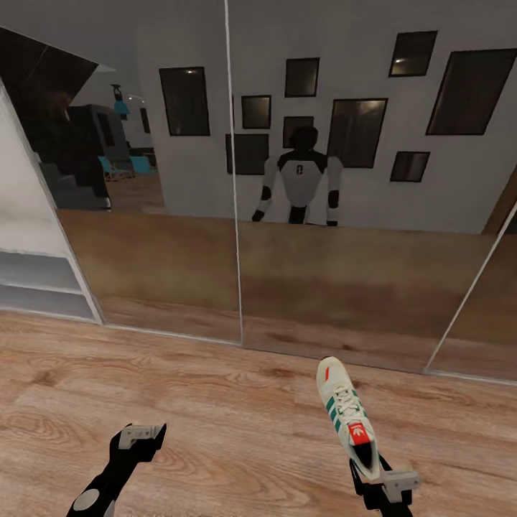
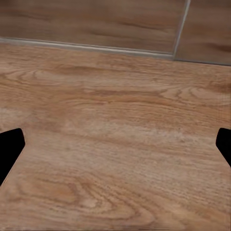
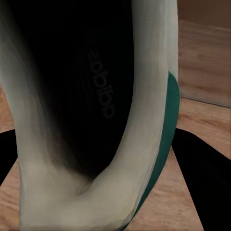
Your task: Pick up the two gym shoes and the two sandals from the corridor floor and place them onto the hallstand (shoe rack) in the corridor, making sure they are on the rack and not on the floor. Arrange them so the two gym shoes are next to each other and the two sandals are next to each other.
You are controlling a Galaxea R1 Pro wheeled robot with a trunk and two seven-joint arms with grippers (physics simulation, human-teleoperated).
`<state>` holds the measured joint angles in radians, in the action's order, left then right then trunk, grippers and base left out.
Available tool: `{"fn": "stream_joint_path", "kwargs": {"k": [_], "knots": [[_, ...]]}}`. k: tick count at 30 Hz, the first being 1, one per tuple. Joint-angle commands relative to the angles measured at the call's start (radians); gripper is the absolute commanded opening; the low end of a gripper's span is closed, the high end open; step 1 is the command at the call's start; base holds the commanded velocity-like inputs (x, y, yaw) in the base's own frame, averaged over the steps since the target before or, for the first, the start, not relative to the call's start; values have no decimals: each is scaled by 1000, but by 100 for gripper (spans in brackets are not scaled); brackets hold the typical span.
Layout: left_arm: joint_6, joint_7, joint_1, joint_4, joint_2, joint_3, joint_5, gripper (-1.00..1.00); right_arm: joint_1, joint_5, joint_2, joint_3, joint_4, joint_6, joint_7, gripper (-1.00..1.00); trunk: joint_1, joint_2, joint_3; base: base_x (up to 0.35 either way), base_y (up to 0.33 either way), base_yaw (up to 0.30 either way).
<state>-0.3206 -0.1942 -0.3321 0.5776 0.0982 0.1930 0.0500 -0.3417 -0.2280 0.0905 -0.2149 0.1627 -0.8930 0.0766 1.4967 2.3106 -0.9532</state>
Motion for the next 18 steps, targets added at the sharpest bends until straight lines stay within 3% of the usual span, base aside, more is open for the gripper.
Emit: {"fn": "stream_joint_path", "kwargs": {"k": [1,18], "knots": [[-3,-8,-1,-1,-1,7,5,100,0,-2,0,-9,0,-3,8,-100,0,0,-1,0,0,279],[-3,-8,-1,-1,0,6,5,100,0,-2,0,-9,0,-3,8,-100,0,0,-11,0,0,279]]}}
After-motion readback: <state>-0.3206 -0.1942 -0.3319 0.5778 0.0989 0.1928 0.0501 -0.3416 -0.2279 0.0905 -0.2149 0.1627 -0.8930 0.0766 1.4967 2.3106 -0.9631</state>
